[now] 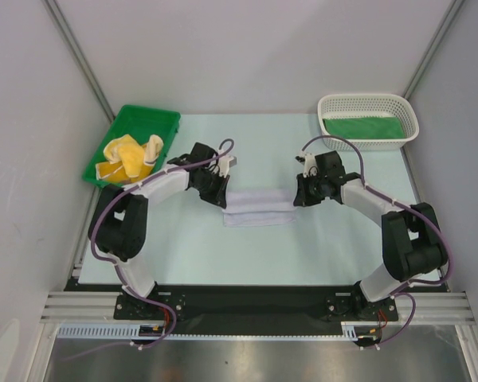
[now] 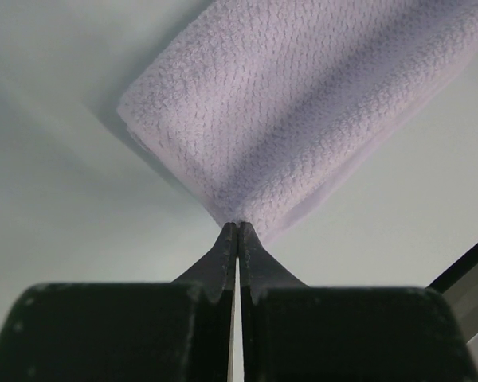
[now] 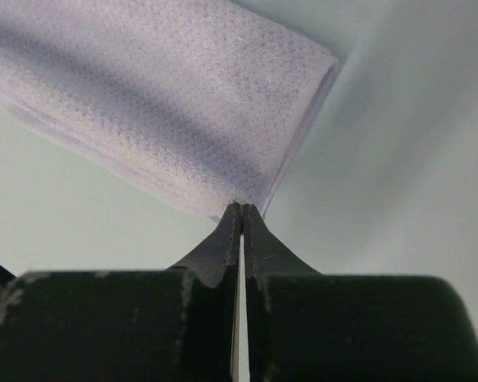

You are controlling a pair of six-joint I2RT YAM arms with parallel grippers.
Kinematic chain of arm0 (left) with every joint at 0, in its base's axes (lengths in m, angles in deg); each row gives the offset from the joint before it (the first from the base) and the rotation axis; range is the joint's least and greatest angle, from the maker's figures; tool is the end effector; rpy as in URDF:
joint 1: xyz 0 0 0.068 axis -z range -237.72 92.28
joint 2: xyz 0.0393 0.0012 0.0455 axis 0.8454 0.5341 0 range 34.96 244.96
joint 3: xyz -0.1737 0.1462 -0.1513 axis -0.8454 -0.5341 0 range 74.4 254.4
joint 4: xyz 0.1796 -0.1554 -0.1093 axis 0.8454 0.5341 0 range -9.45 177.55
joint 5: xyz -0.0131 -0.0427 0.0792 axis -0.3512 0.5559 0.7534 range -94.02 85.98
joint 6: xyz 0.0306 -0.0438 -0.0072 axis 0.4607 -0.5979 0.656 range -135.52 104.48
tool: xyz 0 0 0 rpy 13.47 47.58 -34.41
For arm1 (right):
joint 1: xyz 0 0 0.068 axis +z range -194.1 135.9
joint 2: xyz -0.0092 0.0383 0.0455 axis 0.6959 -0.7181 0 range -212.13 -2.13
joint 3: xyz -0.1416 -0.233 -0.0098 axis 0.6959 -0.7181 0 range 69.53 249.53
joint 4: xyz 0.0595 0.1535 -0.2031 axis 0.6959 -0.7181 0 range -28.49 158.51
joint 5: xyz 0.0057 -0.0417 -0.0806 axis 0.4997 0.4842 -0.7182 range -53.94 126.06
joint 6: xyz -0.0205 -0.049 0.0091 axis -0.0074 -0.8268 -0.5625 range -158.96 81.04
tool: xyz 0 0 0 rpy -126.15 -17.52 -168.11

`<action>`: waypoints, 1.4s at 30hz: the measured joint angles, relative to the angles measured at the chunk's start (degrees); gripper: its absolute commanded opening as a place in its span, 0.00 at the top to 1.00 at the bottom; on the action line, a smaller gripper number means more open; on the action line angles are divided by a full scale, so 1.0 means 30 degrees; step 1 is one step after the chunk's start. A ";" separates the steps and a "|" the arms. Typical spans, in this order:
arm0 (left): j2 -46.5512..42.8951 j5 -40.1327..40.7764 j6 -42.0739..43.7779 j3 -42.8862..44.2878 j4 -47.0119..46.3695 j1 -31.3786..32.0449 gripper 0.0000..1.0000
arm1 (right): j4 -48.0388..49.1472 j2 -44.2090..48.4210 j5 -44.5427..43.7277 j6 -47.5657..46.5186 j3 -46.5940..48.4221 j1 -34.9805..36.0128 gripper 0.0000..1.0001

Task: Fold and stack the towels
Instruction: Fold the towel

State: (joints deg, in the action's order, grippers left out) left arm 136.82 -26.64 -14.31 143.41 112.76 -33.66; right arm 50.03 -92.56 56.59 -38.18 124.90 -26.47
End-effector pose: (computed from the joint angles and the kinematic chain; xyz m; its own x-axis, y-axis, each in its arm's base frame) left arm 0.3210 -0.1582 0.1925 -0.8167 0.3859 -0.4291 0.5417 0.7688 -0.3398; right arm 0.3020 0.1091 0.1997 -0.7729 -0.2323 -0.5904 -0.4719 0.8325 0.2902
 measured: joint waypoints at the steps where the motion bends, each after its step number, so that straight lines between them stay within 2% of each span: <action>1: -0.0146 0.0000 -0.0058 -0.0117 -0.0007 0.0036 1.00 | -0.0080 0.0087 -0.0051 0.0138 -0.0160 0.0036 1.00; 6: -0.0597 0.0036 -0.0109 -0.0539 -0.0131 0.0204 1.00 | -0.0036 0.0262 -0.0131 0.0605 -0.0656 0.0087 0.99; 10: -0.0597 0.0080 -0.0117 -0.0721 -0.0117 0.0393 1.00 | -0.0022 0.0291 -0.0240 0.0809 -0.0889 0.0095 0.91; 11: -0.0597 0.0109 -0.0117 -0.0721 -0.0080 0.0444 0.93 | -0.0044 0.0291 -0.0277 0.0860 -0.0896 0.0102 0.81; 12: -0.0597 0.0175 -0.0117 -0.0721 -0.0007 0.0495 0.87 | -0.0080 0.0291 -0.0350 0.0918 -0.0896 0.0102 0.74; 14: -0.0597 0.0408 -0.0138 -0.0721 0.0248 0.0568 0.75 | -0.0328 0.0299 -0.0605 0.0962 -0.0882 0.0102 0.69; 17: -0.0641 0.0656 -0.0233 -0.0721 0.0852 0.0590 0.64 | -0.1107 0.0444 -0.0867 0.1042 -0.0780 0.0102 0.65; 21: -0.1304 0.0357 -0.0736 -0.0685 0.1202 0.0590 0.60 | -0.2448 0.0976 -0.1049 0.1282 -0.0036 0.0095 0.66; 25: -0.2251 -0.0882 -0.2251 -0.0678 0.0073 0.0590 0.65 | -0.2637 0.1005 -0.1093 0.2222 0.1355 0.0401 0.72; 29: -0.2193 -0.2018 -0.4175 -0.1035 -0.1996 0.0619 0.69 | -0.1792 0.0852 -0.0816 0.3701 0.1719 0.0998 0.73; 37: -0.1807 -0.1304 -0.6688 -0.4641 -0.3978 0.0823 0.71 | -0.0313 -0.0954 -0.0619 0.5340 -0.0087 0.1304 0.73; 42: -0.1807 -0.0401 -0.7096 -0.5268 -0.3949 0.0896 0.71 | -0.0554 -0.1683 -0.0933 0.5384 -0.0488 0.1304 0.73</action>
State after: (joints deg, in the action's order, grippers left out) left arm 131.40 -27.84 -35.59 127.61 100.91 -30.98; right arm 48.36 -97.61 53.79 -22.03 123.44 -22.56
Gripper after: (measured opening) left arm 0.286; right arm 0.272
